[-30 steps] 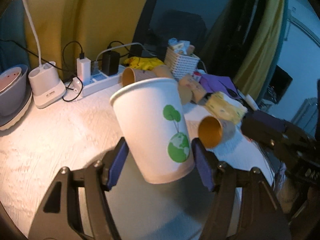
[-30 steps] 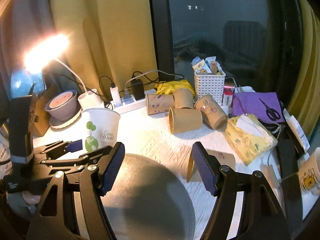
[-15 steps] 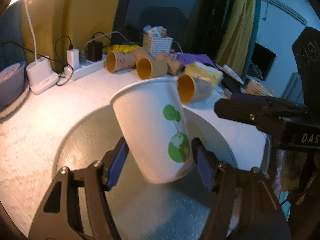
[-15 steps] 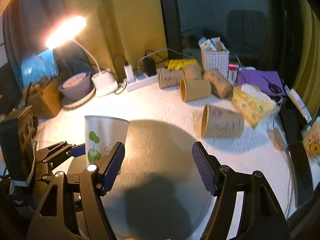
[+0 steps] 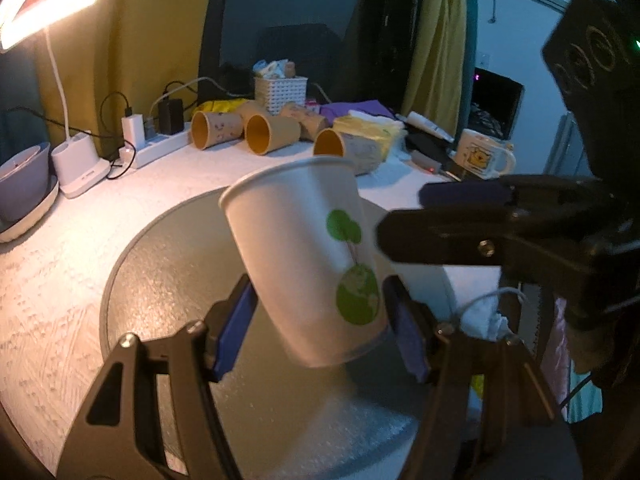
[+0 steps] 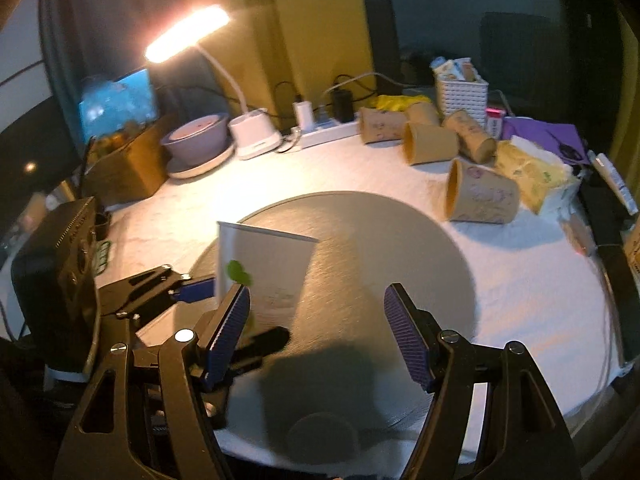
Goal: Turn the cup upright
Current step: 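Lift the white cup with the left gripper while the right gripper grasps its rim, then rotate the white cup upright with the right gripper, opening the left gripper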
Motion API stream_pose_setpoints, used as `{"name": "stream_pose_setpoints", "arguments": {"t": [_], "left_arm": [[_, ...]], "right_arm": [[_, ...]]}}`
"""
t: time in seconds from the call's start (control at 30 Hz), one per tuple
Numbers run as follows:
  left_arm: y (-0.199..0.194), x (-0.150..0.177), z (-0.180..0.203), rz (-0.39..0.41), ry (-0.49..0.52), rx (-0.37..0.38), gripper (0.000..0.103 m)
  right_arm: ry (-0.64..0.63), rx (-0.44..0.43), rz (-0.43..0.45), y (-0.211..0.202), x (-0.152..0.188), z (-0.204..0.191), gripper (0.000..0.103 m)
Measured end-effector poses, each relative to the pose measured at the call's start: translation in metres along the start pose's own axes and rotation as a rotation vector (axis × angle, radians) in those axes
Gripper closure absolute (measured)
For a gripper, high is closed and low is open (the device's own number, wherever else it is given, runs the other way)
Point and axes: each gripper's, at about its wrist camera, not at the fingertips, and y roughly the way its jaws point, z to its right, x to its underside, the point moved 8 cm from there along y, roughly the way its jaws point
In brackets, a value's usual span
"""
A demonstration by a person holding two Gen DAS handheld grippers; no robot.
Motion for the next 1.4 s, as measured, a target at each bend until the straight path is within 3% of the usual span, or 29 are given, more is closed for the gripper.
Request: {"name": "stream_pose_setpoints", "arguments": {"t": [0.27,0.4,0.83,1.3,1.4], "left_arm": [[-0.026,0.009,0.019,0.062,0.051,0.024,0.037],[-0.037,0.013,0.027,0.083,0.070,0.053,0.037],[-0.078,0.018,0.064,0.183,0.186,0.069,0.037],[-0.070,0.022,0.066,0.150,0.184,0.080,0.036],[-0.062,0.025,0.063,0.119,0.173,0.085,0.028]], "right_arm": [[0.030,-0.115,-0.008,-0.010,0.008,-0.024,0.030],[0.013,-0.095,-0.016,-0.011,0.017,-0.031,0.027],[0.093,-0.222,0.004,-0.035,0.021,-0.046,0.027],[0.078,-0.226,0.003,-0.040,0.020,-0.049,0.033],[0.083,-0.216,0.001,-0.036,0.019,-0.044,0.033]]}}
